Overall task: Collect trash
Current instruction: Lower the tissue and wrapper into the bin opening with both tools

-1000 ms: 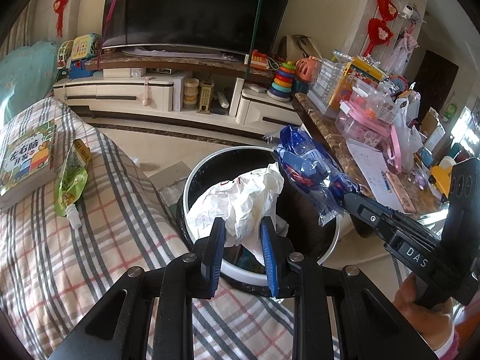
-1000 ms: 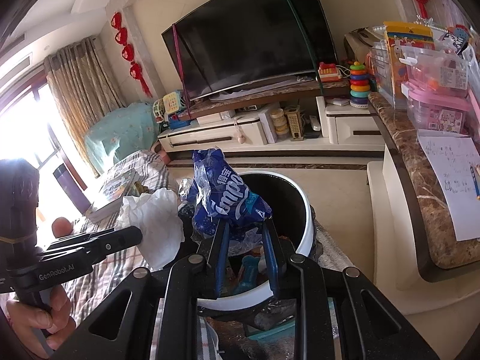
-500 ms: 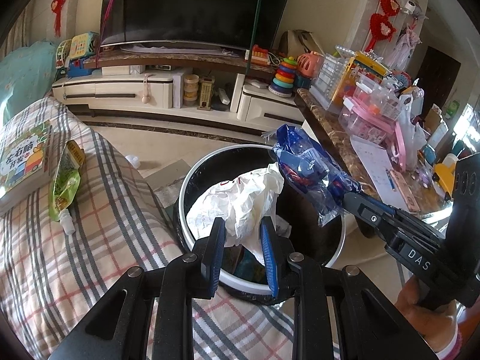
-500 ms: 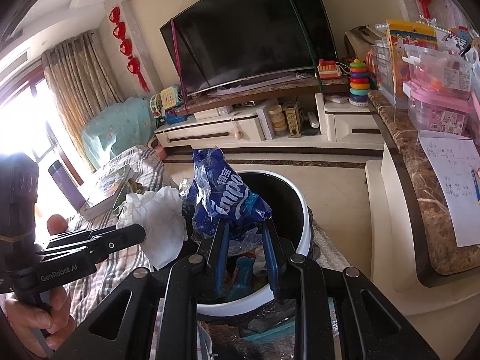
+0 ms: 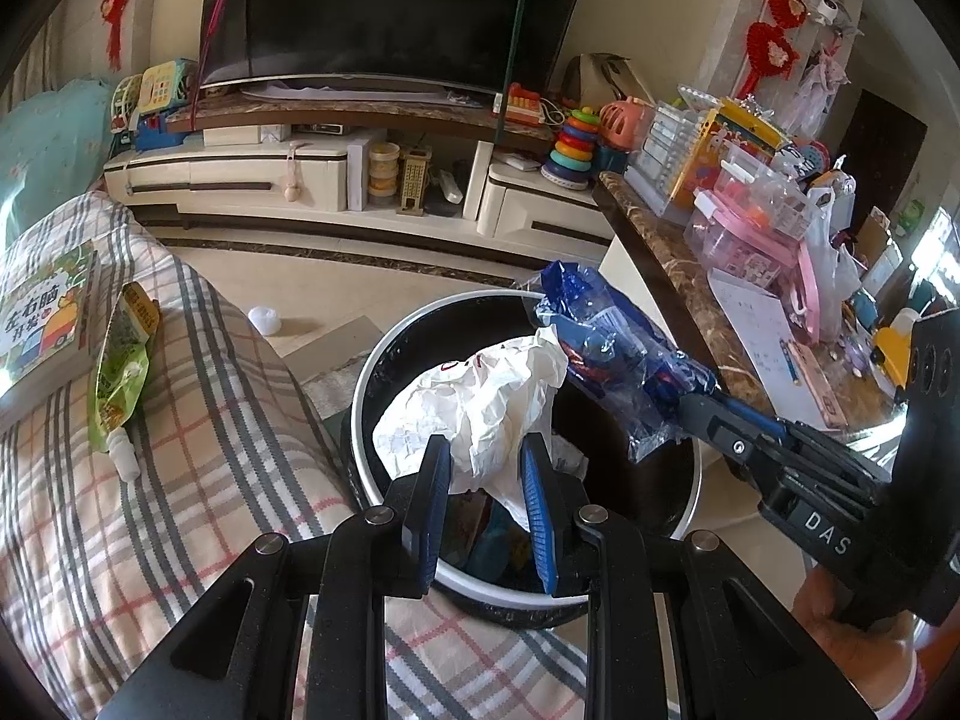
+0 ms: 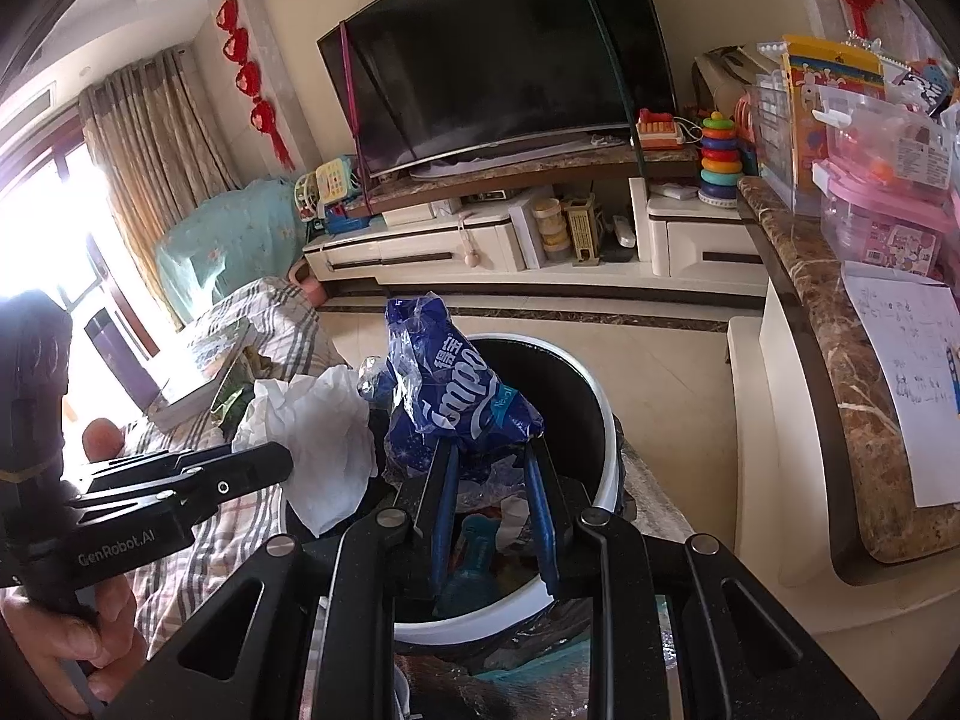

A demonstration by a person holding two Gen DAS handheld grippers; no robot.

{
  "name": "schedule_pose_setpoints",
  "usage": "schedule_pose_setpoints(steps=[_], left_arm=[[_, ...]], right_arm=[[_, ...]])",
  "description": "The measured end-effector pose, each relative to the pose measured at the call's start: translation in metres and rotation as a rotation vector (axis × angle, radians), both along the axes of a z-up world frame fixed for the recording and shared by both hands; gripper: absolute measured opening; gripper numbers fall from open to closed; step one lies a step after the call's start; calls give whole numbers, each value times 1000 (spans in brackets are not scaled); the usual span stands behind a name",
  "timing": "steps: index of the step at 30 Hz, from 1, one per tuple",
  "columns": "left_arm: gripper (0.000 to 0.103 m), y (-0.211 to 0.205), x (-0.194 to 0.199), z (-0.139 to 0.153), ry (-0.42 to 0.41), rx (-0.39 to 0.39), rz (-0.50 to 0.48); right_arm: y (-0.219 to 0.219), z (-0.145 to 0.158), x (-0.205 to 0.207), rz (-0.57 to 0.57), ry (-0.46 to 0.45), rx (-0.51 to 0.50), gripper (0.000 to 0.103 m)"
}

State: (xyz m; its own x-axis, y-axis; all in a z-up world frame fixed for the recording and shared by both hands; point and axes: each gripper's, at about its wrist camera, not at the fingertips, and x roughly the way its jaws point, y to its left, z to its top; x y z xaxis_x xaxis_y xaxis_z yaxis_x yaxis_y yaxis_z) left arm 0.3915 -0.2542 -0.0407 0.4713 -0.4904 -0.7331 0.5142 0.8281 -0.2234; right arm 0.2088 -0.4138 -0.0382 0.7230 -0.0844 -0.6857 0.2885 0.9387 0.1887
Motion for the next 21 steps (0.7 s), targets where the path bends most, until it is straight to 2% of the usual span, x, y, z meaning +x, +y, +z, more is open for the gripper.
schedule_pose_setpoints(steps=[21], left_arm=[[23,-16,14,-9,20,22,-5]], right_arm=[[-4,-6,8,-6,28,-3,22]])
